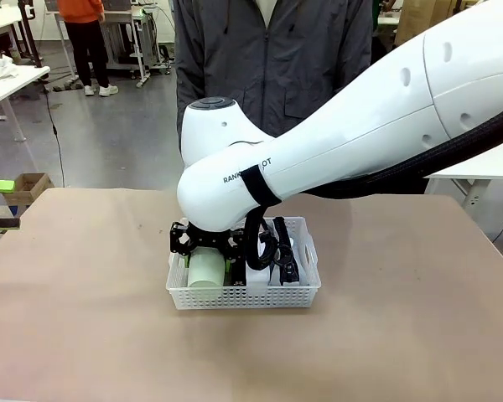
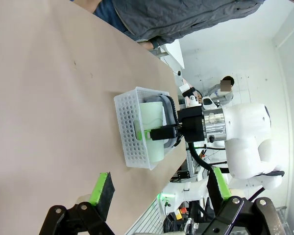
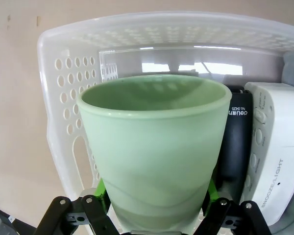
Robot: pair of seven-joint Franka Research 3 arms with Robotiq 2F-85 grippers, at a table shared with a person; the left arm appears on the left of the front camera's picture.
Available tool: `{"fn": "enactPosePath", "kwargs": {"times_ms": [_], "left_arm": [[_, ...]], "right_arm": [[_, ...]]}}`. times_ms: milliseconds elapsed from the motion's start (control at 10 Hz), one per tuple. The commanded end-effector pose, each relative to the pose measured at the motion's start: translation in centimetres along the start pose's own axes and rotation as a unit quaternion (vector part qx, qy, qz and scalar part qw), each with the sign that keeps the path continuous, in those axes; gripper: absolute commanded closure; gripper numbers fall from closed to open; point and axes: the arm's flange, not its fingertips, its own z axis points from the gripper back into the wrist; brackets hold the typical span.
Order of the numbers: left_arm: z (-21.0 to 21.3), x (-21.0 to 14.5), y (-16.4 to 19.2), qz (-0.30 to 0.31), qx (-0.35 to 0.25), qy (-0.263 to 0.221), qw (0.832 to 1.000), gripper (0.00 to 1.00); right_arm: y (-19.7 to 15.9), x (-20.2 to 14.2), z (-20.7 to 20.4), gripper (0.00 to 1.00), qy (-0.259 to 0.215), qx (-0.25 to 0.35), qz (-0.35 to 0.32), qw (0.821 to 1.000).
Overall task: Efficiently arrange items inside the basket to fit them all.
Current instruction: Pick up the Reusable plastic cup and place it inside the Organizing basket.
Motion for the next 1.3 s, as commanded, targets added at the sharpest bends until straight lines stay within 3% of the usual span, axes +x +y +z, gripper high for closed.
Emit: {"fn": "enactPosePath", "kwargs": {"times_ms": [0,100,200,800,1000,1200], "left_arm": [[0.0,-0.1,-0.4,0.005,0.003,0.002,1.0,0.0],[0.0,-0.1,-0.4,0.005,0.003,0.002,1.0,0.0],[0.0,-0.1,-0.4,0.005,0.003,0.002,1.0,0.0],[0.0,-0.1,-0.4,0.005,0.003,0.002,1.0,0.0],[0.0,-0.1,-0.4,0.005,0.003,0.002,1.0,0.0],[0.0,-0.1,-0.4,0.005,0.003,0.002,1.0,0.0]], "right_arm": [[0.7,0.0,0.5,0.15,-0.008,-0.011,-0.017,1.0],[0.7,0.0,0.5,0.15,-0.007,-0.011,-0.018,1.0],[0.6,0.0,0.5,0.0,-0.002,-0.012,-0.019,1.0],[-0.9,-0.1,2.7,0.0,-0.021,0.004,-0.024,0.999],[-4.6,-0.8,7.3,0.0,-0.023,0.042,-0.019,0.999],[-10.8,-1.1,11.8,0.0,0.004,0.08,0.016,0.997]]}}
